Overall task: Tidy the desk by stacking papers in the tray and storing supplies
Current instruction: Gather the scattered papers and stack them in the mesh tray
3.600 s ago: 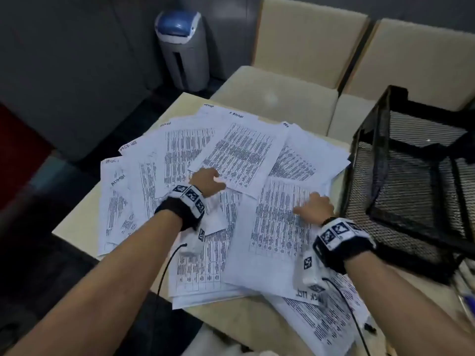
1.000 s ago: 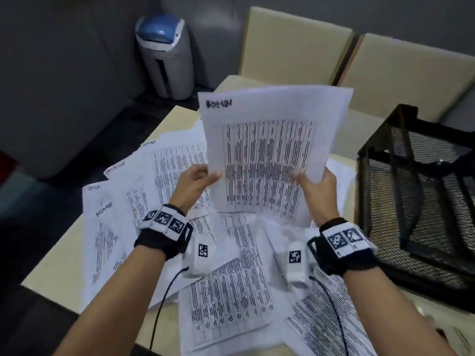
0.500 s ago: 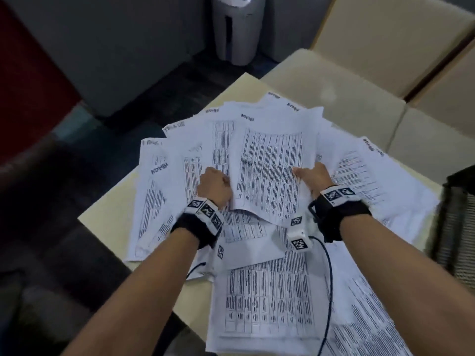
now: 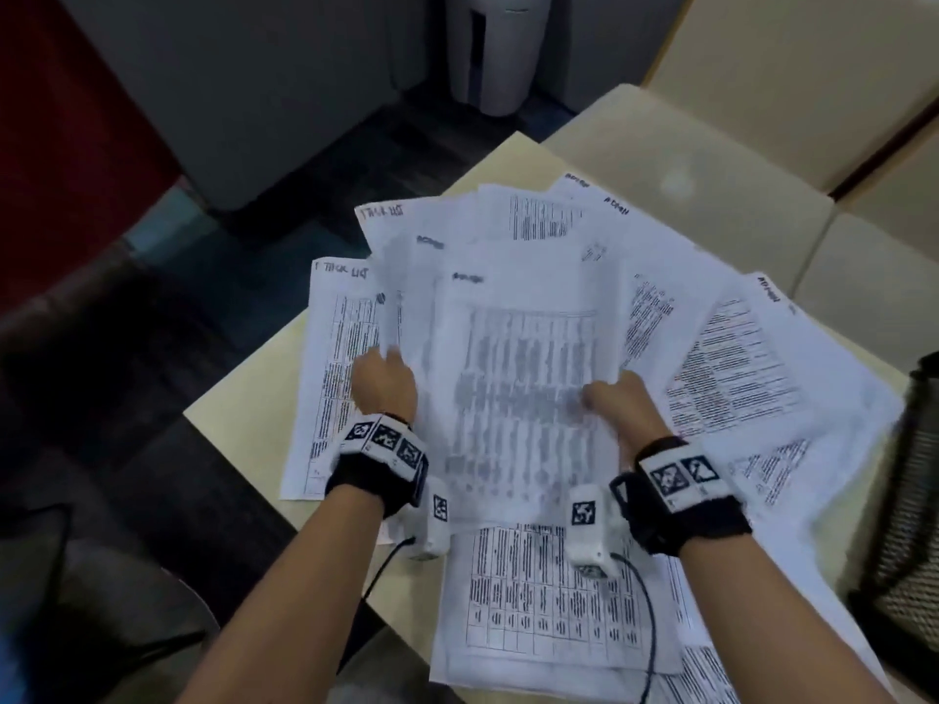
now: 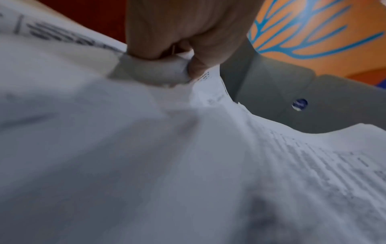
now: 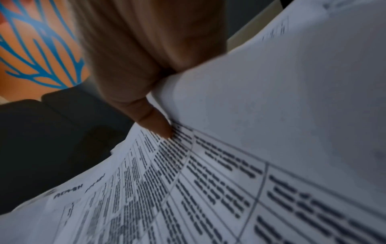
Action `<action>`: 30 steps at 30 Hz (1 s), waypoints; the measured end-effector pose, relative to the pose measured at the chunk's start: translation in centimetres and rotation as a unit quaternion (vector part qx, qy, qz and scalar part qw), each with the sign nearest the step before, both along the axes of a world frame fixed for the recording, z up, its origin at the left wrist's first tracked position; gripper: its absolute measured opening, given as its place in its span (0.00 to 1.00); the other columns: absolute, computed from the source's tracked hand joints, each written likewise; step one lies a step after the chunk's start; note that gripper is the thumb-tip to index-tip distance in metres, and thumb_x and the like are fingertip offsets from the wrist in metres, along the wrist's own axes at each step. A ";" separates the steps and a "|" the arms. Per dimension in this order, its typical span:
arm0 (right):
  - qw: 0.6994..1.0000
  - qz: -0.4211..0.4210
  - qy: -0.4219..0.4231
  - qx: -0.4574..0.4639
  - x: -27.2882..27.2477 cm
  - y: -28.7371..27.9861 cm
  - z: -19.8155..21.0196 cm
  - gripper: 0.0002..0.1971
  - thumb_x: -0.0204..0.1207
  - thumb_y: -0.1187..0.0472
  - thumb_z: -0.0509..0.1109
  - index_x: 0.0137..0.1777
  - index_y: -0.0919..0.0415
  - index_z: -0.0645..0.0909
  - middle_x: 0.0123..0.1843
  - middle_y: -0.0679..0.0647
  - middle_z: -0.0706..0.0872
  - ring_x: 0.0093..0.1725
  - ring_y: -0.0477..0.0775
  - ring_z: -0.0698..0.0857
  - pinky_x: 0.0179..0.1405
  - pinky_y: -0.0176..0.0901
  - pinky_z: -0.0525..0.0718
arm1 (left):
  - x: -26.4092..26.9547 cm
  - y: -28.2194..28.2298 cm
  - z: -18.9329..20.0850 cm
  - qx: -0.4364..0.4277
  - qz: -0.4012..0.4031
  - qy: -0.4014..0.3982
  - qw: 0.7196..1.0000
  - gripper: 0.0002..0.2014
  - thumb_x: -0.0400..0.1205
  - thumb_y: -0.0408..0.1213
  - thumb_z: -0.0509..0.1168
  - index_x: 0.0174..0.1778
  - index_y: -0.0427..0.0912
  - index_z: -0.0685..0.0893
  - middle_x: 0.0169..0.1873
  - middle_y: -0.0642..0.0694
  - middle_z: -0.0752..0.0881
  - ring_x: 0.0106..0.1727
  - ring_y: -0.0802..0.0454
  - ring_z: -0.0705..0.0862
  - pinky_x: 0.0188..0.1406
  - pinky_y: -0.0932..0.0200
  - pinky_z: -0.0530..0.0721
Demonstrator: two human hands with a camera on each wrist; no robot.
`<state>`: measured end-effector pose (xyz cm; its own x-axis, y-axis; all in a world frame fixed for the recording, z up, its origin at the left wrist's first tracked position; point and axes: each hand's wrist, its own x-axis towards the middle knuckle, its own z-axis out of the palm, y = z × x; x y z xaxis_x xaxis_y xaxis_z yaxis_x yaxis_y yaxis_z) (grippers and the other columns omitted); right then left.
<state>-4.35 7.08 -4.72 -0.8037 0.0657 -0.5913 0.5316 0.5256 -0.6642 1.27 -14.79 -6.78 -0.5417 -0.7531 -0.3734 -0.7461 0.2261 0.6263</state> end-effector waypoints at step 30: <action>0.986 0.027 0.060 0.153 0.2 1.3 -1.0 0.14 0.77 0.65 0.60 0.62 0.60 0.76 0.45 0.56 0.80 0.54 0.63 0.82 0.67 0.51 0.66 | -8.3 -0.5 5.2 0.028 0.007 0.179 0.983 0.16 0.83 0.37 0.60 0.56 0.27 0.84 0.56 0.29 0.85 0.63 0.34 0.80 0.60 0.49 0.78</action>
<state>-4.17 8.34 -5.74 -0.8737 0.1804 -0.4517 0.4244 0.7364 -0.5269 -6.98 -15.30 -1.55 -0.6355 -0.7450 -0.2028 -0.4787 0.1742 0.8605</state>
